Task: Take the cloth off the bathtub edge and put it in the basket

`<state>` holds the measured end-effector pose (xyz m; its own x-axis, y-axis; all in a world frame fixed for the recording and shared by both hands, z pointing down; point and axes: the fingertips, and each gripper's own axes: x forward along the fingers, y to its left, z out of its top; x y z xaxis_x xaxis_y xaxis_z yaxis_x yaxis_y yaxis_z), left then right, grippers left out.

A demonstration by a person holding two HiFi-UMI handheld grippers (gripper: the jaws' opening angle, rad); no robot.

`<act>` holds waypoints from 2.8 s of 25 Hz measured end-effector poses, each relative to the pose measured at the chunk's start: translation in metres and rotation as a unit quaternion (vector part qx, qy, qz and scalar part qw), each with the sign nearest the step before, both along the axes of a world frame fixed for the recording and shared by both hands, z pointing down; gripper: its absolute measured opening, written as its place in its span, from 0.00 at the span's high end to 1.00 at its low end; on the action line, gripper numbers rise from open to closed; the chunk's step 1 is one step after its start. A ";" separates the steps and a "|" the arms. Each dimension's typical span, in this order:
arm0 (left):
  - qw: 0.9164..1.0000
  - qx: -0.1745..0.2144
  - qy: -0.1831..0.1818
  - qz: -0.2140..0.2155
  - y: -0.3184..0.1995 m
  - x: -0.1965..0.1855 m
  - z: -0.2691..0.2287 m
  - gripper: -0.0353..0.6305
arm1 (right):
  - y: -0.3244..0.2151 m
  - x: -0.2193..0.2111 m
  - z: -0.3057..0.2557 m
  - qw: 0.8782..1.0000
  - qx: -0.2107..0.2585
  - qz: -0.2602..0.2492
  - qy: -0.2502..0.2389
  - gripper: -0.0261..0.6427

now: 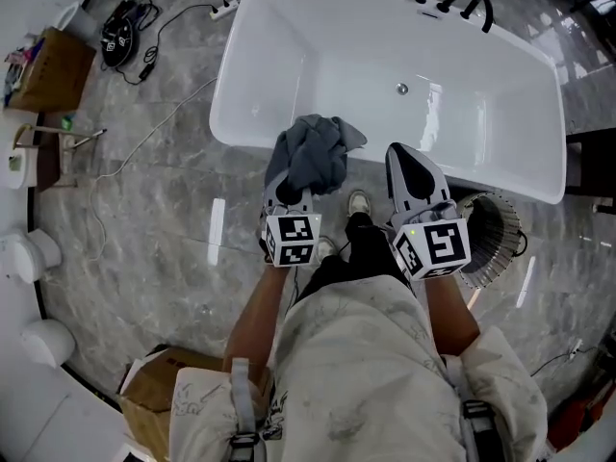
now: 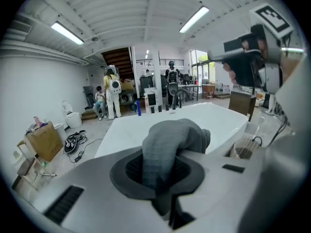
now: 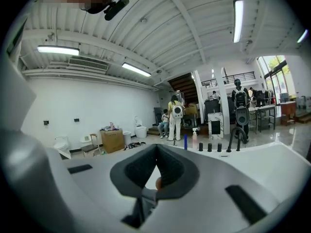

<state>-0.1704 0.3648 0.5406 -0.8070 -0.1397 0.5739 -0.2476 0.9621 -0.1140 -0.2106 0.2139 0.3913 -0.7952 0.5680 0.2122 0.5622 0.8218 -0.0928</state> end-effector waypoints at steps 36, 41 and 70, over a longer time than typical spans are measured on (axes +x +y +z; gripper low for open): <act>0.913 0.157 -0.355 0.126 -0.082 0.040 -0.348 0.89 | -0.113 0.094 -0.192 0.955 -0.007 0.204 -0.215 0.98; 0.906 0.171 -0.352 0.158 -0.121 0.035 -0.351 0.89 | -0.156 0.100 -0.186 0.946 -0.009 0.243 -0.212 0.98; 0.817 0.262 -0.258 0.445 -0.435 0.050 -0.331 0.89 | -0.424 0.211 -0.141 0.824 0.035 0.543 -0.160 0.98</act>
